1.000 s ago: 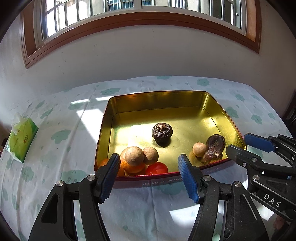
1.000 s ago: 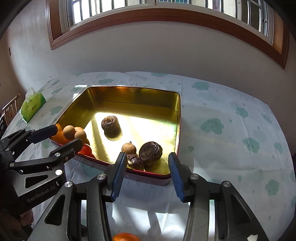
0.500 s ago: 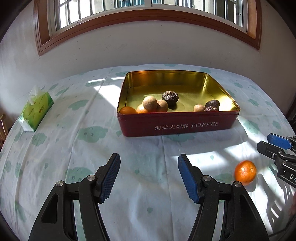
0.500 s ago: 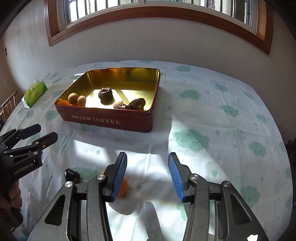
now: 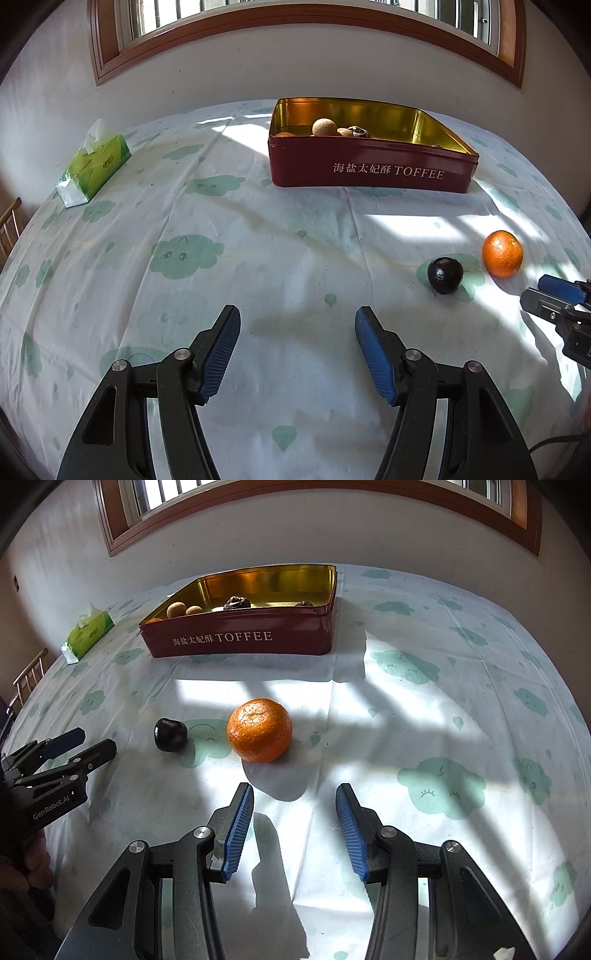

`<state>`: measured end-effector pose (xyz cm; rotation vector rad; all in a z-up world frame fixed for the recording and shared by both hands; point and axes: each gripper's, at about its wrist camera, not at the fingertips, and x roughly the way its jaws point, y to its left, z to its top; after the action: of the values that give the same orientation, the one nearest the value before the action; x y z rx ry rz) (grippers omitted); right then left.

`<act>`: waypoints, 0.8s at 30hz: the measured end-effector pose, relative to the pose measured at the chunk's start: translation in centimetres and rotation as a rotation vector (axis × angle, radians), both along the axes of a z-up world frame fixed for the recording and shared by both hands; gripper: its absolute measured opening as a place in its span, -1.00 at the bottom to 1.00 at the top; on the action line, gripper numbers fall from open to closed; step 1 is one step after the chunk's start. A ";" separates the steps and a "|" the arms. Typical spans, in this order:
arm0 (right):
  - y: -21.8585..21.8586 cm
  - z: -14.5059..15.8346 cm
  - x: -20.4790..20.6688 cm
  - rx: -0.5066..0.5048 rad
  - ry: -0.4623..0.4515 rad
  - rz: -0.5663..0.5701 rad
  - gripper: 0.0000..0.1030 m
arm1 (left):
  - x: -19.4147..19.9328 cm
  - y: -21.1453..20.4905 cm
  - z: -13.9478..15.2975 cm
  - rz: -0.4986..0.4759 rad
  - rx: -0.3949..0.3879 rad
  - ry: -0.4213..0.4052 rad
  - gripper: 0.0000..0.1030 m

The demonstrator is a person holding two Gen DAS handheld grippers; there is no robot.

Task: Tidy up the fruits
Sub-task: 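Close the right tool on the orange while the left tool grasps the dark plum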

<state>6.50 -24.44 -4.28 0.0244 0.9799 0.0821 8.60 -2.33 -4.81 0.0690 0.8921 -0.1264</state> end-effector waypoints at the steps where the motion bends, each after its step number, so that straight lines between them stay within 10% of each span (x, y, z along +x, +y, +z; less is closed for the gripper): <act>1: 0.3 0.0 0.1 -0.004 -0.001 0.006 -0.15 | -0.2 0.0 0.0 -0.002 -0.004 0.000 0.27; 24: 2.9 -0.9 3.7 -0.064 -0.059 0.062 -0.24 | -0.5 -3.1 -0.2 -0.068 -0.023 0.011 0.27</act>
<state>10.18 -21.53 -5.15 -0.0665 0.9237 0.1077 8.12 -5.43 -5.04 0.0777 0.8991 -0.2008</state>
